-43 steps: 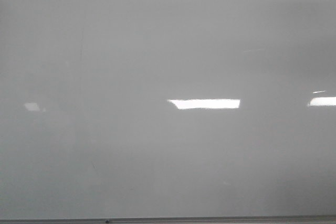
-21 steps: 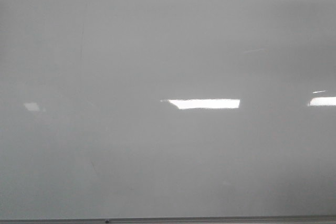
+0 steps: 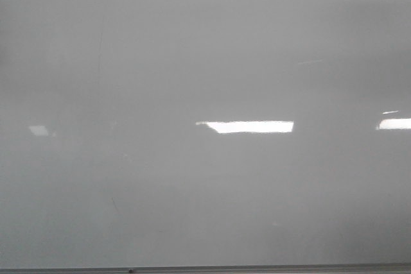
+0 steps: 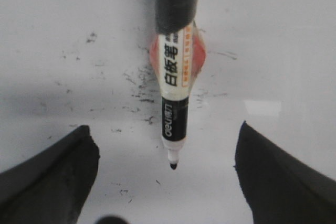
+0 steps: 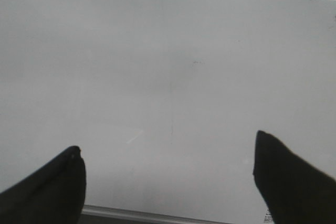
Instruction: Write number 8 on whiteboard
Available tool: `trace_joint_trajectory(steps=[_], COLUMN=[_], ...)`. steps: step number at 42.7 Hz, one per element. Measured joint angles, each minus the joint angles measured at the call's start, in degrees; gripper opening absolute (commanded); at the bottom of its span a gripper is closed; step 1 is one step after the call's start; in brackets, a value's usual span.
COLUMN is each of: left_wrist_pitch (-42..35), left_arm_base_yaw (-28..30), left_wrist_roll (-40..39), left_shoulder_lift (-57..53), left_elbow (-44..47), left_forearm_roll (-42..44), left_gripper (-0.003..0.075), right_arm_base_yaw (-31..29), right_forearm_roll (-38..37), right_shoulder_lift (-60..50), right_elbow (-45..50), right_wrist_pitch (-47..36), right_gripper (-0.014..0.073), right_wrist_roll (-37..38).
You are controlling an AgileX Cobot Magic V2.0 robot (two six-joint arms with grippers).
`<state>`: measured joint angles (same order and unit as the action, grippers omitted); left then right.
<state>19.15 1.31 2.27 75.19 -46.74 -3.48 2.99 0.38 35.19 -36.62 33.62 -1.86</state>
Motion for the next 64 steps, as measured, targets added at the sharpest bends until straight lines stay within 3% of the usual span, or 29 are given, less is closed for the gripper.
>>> trace_joint_trajectory(steps=[20, 33, 43, 54, 64], left_wrist_pitch=[-8.61, -8.96, -8.18, -2.32, 13.87], left_arm_base_yaw=[0.0, -0.13, -0.13, -0.76, -5.37], left_wrist_roll=[0.0, 0.0, 0.0, 0.34, 8.6], left_shoulder_lift=[7.36, 8.28, 8.02, 2.02, -2.97], left_elbow=[-0.08, -0.13, -0.13, -0.13, -5.46], left_forearm_roll=[0.0, 0.0, 0.0, 0.0, 0.0], left_gripper=[0.0368, 0.0163, 0.0049, -0.0021, -0.0021], right_arm_base_yaw=[0.0, 0.0, 0.0, 0.0, 0.0], right_forearm_roll=[0.0, 0.0, 0.0, 0.0, 0.0], right_shoulder_lift=[0.0, 0.0, 0.0, 0.0, 0.79], right_elbow=[0.0, 0.0, 0.0, -0.74, -5.48], right_wrist_pitch=[0.33, 0.33, -0.45, -1.63, 2.53], right_gripper=[0.0662, 0.0662, 0.0662, 0.0662, 0.0662], right_wrist_roll=[0.0, 0.0, 0.0, 0.0, 0.0])
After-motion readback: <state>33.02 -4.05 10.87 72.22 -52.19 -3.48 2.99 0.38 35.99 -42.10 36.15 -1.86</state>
